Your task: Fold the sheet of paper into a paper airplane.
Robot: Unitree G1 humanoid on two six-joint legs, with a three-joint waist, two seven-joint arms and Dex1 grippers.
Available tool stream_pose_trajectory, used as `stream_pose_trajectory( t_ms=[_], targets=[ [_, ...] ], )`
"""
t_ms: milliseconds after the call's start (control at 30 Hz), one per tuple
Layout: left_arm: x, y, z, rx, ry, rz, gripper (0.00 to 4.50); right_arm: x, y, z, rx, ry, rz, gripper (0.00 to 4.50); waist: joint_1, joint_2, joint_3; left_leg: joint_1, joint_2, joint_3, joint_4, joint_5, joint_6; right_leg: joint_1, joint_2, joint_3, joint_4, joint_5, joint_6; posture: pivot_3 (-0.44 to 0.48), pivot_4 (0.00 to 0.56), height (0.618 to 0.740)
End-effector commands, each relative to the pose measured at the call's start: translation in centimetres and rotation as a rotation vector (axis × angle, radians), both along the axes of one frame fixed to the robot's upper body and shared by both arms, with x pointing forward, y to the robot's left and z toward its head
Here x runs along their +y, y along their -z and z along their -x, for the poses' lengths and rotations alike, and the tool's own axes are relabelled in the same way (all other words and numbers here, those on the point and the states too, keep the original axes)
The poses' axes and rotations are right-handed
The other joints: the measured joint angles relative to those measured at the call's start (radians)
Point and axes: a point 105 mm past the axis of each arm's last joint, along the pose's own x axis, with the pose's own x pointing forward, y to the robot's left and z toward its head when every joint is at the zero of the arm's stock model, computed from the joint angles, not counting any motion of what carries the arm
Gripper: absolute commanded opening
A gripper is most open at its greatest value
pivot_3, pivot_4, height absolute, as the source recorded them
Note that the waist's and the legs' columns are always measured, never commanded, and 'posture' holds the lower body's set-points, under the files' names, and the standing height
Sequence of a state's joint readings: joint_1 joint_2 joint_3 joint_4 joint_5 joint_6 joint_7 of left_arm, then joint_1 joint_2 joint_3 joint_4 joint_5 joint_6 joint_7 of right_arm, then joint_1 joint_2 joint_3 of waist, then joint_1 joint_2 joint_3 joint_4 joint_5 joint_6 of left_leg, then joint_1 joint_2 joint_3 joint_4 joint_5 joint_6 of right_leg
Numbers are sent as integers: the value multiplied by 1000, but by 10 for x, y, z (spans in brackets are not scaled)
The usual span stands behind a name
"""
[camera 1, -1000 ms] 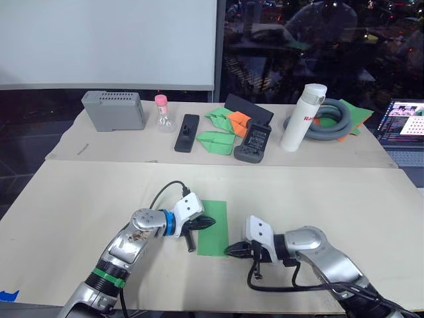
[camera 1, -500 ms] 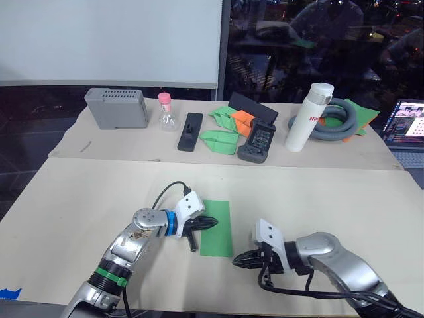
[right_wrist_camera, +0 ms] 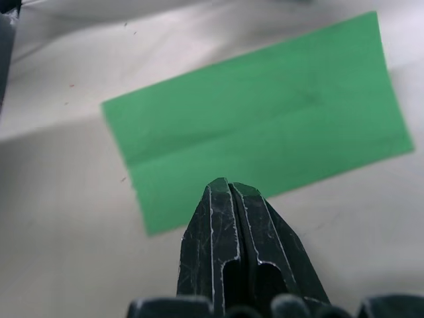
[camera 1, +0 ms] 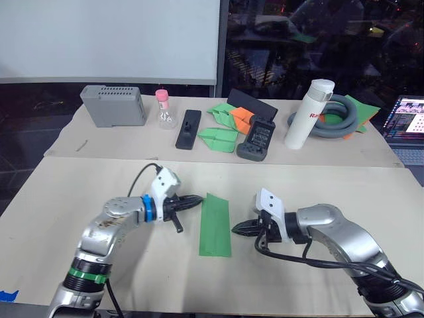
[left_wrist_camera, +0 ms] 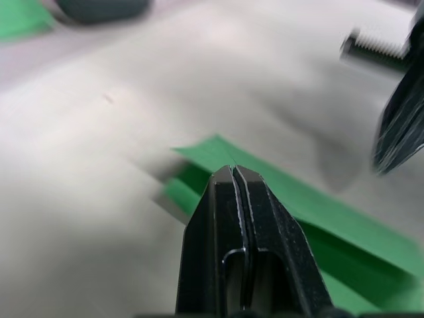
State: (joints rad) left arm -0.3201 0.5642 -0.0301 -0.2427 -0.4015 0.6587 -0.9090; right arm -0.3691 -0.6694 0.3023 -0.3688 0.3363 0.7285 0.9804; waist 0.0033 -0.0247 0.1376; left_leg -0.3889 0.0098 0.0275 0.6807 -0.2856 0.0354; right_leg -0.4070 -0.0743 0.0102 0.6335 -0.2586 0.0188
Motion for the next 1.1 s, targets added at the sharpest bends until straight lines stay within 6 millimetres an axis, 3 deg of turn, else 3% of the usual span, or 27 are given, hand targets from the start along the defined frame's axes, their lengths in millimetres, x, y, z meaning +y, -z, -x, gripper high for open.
stream_pose_trajectory(
  t_ms=[33, 267, 533, 633, 867, 1100],
  targets=[
    [-2, 8, 8, 5, 20, -36, 0, 5, -10, -2, -41, -36, -17, 57, 0, 0, 0, 0, -1, 0, 0, 0, 0, 0, 0, 0, 0, 0, 0, 0, 150, 740],
    [-13, 34, 9, 27, 34, -127, 0, -10, -26, -12, -97, -2, 24, 57, 9, 1, 1, 0, -6, 0, 0, 1, 4, 1, -3, 1, -1, 1, 2, 0, 150, 740],
    [-68, 34, 4, 18, 157, -38, 0, -40, -31, -19, -121, 137, 71, 57, 12, 1, 1, -2, -8, 0, 0, 1, 5, 1, -4, 1, -2, 2, 3, 0, 150, 740],
    [-88, 40, 3, 24, 213, -37, 0, -67, -20, -20, -105, 258, 136, 57, 11, 1, 1, -2, -8, 0, 0, 1, 5, 1, -4, 2, -2, 2, 4, 0, 150, 740],
    [-104, 61, 0, 69, 256, -91, 0, -95, -20, -19, -147, 412, 210, 57, 8, 1, 0, -1, -9, 1, 2, 2, 6, 1, -3, 3, -1, 3, 5, 0, 150, 740],
    [-108, 74, 2, 95, 294, -136, 0, -93, -25, -18, -149, 485, 138, 57, 9, 1, 0, -1, -10, 0, 3, 2, 7, 3, -3, 3, -1, 3, 6, 0, 150, 740]
  ],
)
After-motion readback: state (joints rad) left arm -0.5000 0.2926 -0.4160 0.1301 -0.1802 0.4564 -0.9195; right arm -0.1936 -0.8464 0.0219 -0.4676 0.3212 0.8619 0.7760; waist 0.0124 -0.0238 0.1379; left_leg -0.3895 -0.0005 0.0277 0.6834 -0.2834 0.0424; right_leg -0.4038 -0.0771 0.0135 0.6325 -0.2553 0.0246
